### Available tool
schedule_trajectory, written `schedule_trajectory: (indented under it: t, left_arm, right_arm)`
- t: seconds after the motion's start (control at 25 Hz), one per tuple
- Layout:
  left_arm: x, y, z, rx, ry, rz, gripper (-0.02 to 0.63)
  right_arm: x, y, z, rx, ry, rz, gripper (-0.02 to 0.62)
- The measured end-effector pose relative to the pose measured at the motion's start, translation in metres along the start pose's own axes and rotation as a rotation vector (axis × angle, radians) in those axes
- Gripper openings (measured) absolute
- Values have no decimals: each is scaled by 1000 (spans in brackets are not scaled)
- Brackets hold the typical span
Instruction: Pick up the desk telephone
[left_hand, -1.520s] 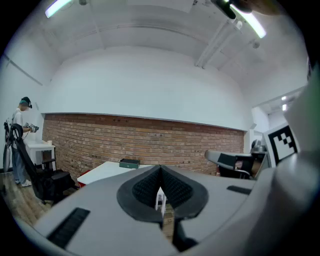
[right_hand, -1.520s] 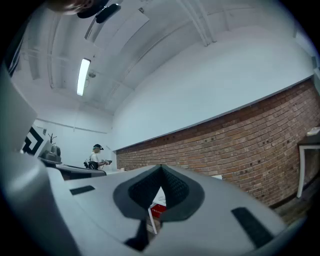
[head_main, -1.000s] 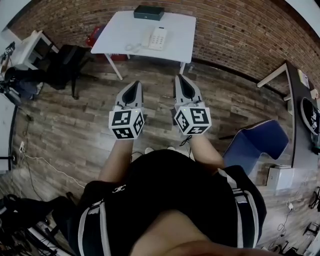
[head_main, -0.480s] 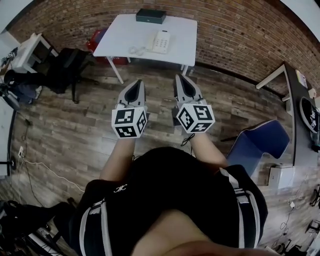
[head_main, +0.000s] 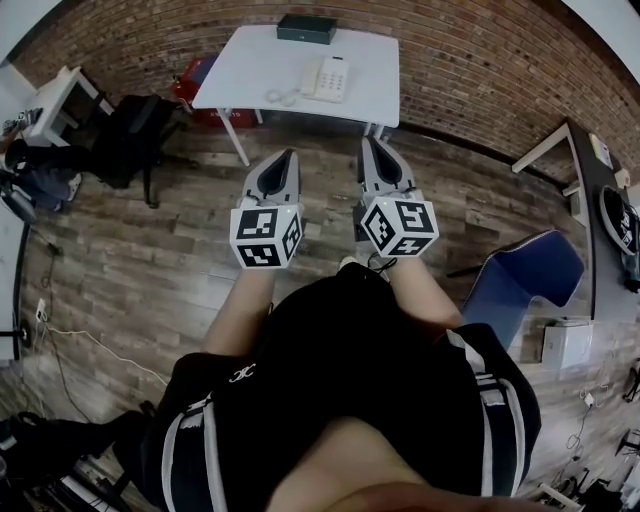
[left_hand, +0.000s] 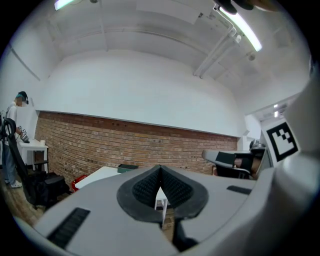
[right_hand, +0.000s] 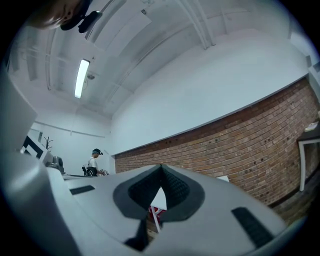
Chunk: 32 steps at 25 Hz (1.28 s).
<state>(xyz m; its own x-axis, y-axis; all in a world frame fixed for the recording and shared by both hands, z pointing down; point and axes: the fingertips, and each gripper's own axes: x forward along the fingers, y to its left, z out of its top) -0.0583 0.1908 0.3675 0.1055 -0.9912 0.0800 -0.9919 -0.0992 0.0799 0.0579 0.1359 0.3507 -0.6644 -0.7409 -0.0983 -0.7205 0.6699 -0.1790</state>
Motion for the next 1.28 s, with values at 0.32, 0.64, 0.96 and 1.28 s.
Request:
schedule_trajectory:
  t: [0.32, 0.64, 0.96, 1.28]
  left_arm:
    - [13, 21, -4, 0, -6, 7, 2]
    - [59, 51, -2, 16, -12, 27, 2]
    - [134, 82, -5, 11, 15, 40, 2]
    - [215, 97, -5, -10, 67, 22, 0]
  right_arm:
    - [23, 4, -3, -64, -16, -4, -2]
    - [78, -23, -12, -81, -30, -7, -2]
    - [152, -65, -27, -71, -7, -9, -2]
    - [217, -106, -40, -60, 52, -7, -2]
